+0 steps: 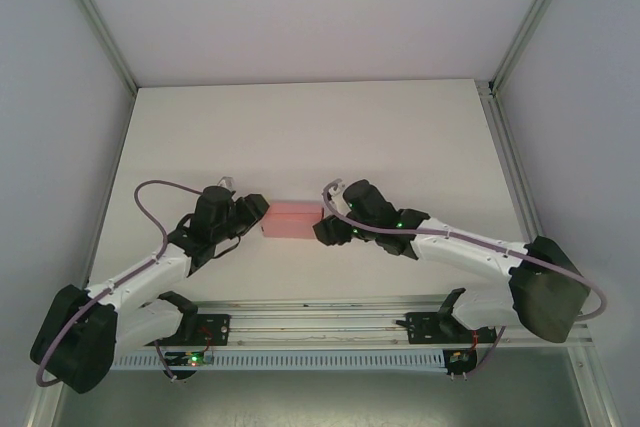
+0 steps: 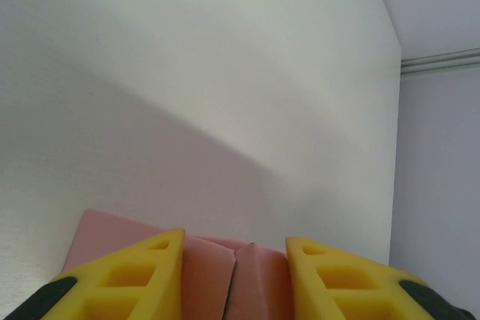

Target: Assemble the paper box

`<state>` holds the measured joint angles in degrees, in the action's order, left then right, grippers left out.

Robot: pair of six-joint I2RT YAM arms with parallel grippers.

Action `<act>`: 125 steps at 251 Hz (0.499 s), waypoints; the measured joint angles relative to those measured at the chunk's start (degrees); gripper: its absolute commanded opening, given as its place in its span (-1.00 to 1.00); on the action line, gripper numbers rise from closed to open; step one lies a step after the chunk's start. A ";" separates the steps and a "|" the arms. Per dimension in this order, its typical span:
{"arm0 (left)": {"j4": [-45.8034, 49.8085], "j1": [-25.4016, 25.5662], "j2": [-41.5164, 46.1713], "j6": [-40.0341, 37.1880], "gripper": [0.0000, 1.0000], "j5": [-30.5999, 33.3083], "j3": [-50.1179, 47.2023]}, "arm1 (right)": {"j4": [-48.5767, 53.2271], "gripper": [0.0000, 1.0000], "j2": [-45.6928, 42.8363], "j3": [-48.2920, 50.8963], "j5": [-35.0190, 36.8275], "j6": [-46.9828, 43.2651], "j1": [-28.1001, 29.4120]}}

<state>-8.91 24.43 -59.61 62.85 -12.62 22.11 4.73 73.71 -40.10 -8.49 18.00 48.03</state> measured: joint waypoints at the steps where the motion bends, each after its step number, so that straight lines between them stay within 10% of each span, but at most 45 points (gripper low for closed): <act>1: 0.00 0.00 0.04 -0.04 -0.36 0.07 -0.04 | -0.02 0.32 -0.04 0.02 -0.02 -0.17 -0.04; 125: -1.53 1.14 -2.19 -4.35 -0.37 0.31 0.83 | -10.93 0.47 -0.70 0.50 -6.49 4.52 -5.55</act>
<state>-10.44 25.56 -61.80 58.50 -12.32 22.94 -6.20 73.01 -39.59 -14.98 22.52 42.48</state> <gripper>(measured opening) 0.319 0.757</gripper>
